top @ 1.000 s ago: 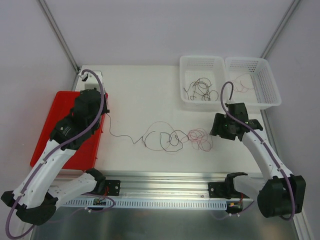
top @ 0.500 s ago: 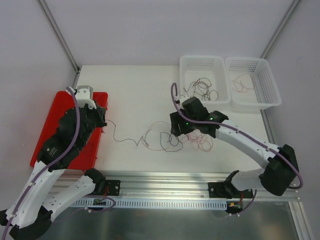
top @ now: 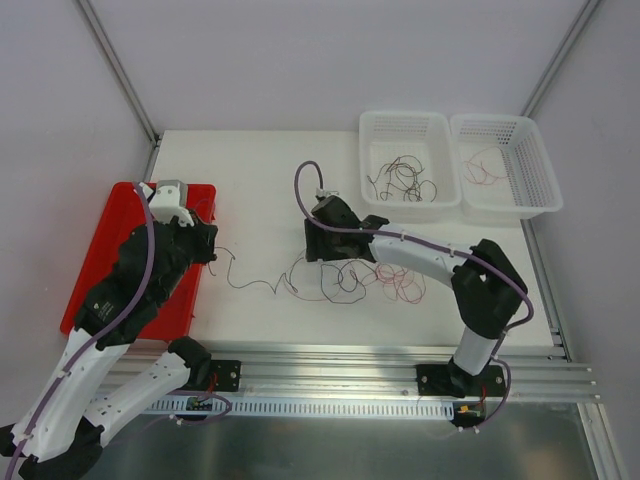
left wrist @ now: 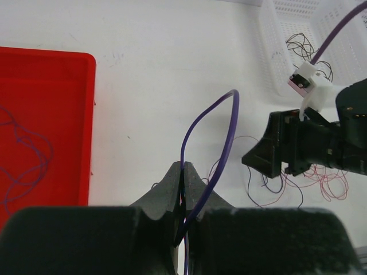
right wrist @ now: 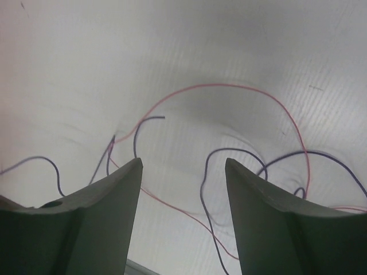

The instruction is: Untangle the cables

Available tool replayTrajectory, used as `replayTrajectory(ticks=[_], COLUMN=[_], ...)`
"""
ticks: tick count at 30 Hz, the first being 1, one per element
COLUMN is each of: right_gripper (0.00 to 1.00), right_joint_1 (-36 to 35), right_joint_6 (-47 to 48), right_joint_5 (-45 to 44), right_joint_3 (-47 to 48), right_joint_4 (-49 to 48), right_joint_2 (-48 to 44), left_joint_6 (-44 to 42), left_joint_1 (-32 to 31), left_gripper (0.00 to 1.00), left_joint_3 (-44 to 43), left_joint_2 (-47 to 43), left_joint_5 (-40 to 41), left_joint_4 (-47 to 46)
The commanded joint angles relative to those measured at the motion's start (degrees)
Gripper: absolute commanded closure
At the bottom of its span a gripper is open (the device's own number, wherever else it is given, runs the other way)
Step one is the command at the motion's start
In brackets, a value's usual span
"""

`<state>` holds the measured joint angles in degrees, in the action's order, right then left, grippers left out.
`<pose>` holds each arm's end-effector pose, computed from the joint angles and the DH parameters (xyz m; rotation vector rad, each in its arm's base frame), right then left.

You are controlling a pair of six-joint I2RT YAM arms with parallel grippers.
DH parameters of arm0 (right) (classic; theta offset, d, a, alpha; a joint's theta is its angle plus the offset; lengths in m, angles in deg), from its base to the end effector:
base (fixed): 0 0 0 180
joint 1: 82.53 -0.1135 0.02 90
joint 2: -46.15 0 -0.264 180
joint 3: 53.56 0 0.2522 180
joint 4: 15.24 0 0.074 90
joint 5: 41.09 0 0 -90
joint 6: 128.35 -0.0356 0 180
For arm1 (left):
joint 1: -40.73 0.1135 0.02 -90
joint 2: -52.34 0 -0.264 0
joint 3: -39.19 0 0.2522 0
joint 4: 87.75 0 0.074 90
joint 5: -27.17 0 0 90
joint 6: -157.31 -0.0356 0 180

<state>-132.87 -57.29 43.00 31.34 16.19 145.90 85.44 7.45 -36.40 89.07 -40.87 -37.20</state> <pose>0.2480 0.2934 0.2300 -0.6067 2.3438 0.4492 0.0989 -0.0490 0.4079 -0.0433 1.7697 -0.3119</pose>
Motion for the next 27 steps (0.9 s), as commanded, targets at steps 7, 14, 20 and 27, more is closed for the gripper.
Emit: replayTrajectory(ticks=[7,14,20,27], right_gripper=[0.36,0.39,0.65,0.99], right_joint_1=[-0.98,-0.89,-0.89,-0.89], right_joint_6=[-16.73,-19.82,-20.0,-14.91], right_joint_5=[-12.19,-12.28,-12.45,-13.16], right_joint_3=[10.5,13.24,13.16,9.82], right_joint_4=[-0.8,0.61,0.44,1.84], right_joint_2=[10.37,15.92,15.4,4.6], left_joint_6=[1.73,1.56,2.17,2.96], left_joint_1=[0.41,0.41,0.41,0.41], left_gripper=[1.0,1.0,1.0,1.0], left_joint_3=[1.35,1.97,3.64,6.36], left_joint_2=[-0.7,-0.17,0.36,1.94], left_joint_5=[-2.36,-2.71,-2.09,0.45], left_joint_4=[-0.06,-0.14,-0.06,0.03])
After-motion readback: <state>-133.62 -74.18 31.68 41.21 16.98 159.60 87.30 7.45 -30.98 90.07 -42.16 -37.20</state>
